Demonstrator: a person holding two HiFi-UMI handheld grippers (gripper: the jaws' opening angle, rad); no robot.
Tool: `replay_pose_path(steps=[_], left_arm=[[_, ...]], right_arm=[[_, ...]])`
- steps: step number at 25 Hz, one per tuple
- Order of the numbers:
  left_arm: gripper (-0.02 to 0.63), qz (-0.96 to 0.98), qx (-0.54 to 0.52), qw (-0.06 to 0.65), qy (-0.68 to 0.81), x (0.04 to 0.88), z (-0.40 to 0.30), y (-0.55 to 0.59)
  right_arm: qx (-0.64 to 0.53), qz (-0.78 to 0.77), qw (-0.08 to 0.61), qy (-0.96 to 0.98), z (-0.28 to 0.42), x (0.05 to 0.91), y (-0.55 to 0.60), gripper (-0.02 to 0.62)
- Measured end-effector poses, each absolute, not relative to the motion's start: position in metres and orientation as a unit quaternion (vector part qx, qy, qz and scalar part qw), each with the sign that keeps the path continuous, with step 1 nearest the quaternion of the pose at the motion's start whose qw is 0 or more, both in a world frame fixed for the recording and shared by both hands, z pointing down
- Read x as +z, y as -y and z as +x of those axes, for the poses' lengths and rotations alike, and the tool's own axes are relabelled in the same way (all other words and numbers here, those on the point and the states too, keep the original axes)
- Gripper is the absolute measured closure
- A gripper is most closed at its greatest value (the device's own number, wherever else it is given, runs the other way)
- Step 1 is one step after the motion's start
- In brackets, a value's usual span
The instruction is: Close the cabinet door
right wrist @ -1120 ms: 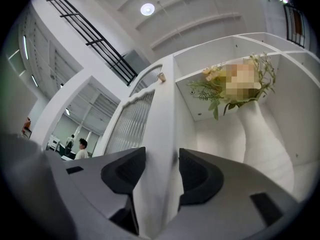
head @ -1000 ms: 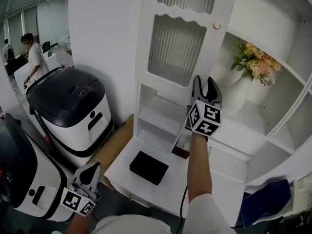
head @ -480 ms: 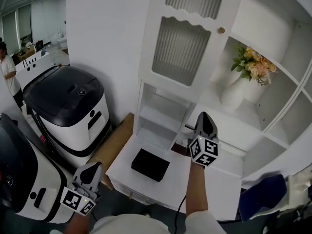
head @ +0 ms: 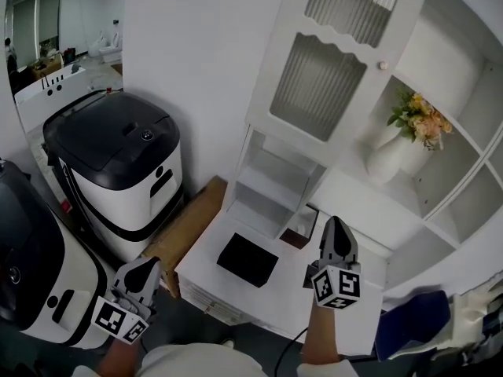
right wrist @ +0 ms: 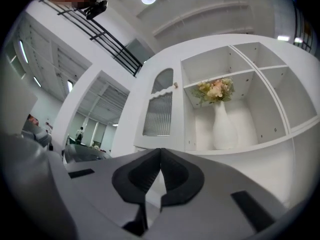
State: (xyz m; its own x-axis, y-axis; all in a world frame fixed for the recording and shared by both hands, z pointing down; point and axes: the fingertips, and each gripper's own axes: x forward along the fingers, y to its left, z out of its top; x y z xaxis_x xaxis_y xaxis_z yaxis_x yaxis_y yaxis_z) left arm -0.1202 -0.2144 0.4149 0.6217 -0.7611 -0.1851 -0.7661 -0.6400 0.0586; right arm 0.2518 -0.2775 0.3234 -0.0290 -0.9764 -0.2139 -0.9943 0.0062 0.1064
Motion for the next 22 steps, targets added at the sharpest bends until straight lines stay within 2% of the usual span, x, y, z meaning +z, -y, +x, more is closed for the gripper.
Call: replay_pose_path(steps=[7,14,22], left_arm=[[0.601,-0.892,0.116,0.015,-0.436,0.409,-0.150,0.203],[0.601,-0.884,0.131,0.028,-0.447,0.396,-0.182,0.182],[0.601,-0.876,0.133,0.044,-0.461,0.385,-0.211,0.162]], right_arm=[[0.121,-0.646,0.096,-0.748,0.171,0.297,0.217,0.595],[0.135,-0.644,0.048,-0.752,0.130,0.312,0.161,0.595],[0.124,-0.655,0.040,-0.744,0.125,0.323,0.143,0.595]])
